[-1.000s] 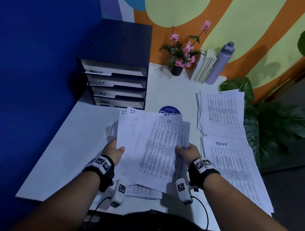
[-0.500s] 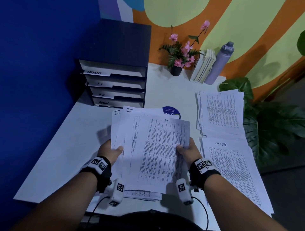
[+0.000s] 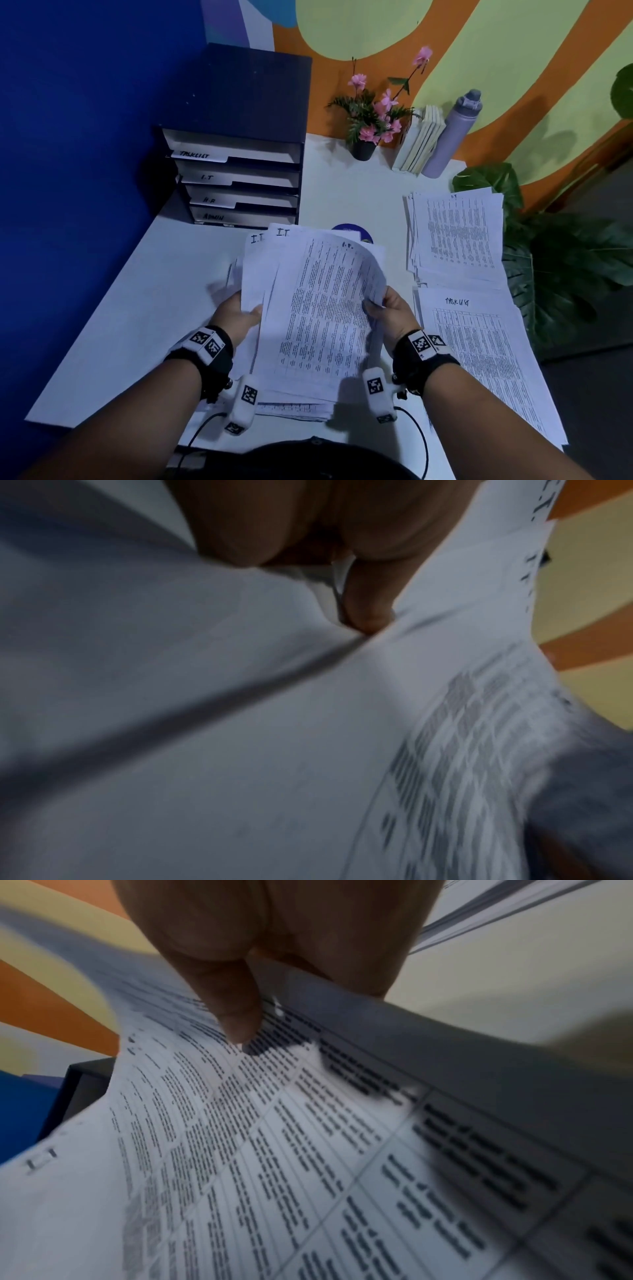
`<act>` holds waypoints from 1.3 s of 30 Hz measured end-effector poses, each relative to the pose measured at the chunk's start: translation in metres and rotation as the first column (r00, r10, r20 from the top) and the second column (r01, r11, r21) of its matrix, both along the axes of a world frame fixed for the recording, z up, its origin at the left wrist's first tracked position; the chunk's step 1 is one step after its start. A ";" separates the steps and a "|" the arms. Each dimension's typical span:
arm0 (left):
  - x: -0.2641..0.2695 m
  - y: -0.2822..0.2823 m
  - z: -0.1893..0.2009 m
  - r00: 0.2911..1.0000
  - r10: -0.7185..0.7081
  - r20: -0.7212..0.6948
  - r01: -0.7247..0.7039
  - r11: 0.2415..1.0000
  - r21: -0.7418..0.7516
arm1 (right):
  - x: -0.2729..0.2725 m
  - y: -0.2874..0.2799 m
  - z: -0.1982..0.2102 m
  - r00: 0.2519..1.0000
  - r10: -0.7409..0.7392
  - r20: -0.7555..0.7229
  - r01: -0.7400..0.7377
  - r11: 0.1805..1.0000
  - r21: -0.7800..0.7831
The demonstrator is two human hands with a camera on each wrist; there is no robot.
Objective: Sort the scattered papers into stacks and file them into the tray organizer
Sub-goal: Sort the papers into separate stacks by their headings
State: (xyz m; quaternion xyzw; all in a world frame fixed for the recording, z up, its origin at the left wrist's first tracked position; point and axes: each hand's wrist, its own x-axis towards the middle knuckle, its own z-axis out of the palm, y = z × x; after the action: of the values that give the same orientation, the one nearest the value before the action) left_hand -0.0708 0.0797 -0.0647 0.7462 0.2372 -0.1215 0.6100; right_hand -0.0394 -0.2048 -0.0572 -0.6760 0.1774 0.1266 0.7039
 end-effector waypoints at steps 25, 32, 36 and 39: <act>0.032 -0.041 0.070 0.939 0.230 0.255 -0.253 0.966 0.058 | 0.000 0.028 0.035 0.996 0.076 0.054 -0.065 0.979 -0.193; 0.047 -0.059 0.052 0.986 0.070 0.154 -0.059 0.995 -0.079 | 0.014 -0.012 0.042 0.990 -0.138 0.039 0.143 0.962 -0.233; 0.037 -0.068 0.033 0.994 -0.097 0.059 0.084 0.976 0.200 | 0.037 -0.064 0.042 0.917 -0.398 0.010 0.390 0.894 -0.222; 0.029 -0.067 0.019 0.985 -0.168 -0.035 0.170 0.934 0.314 | 0.054 -0.111 0.045 0.866 -0.498 -0.046 0.487 0.861 -0.146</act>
State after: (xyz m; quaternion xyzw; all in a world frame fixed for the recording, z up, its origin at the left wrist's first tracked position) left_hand -0.0416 0.0126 -0.0461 0.8514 0.1907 -0.1368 0.4691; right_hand 0.0150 -0.3161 -0.0117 -0.6468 0.3809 -0.0417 0.6594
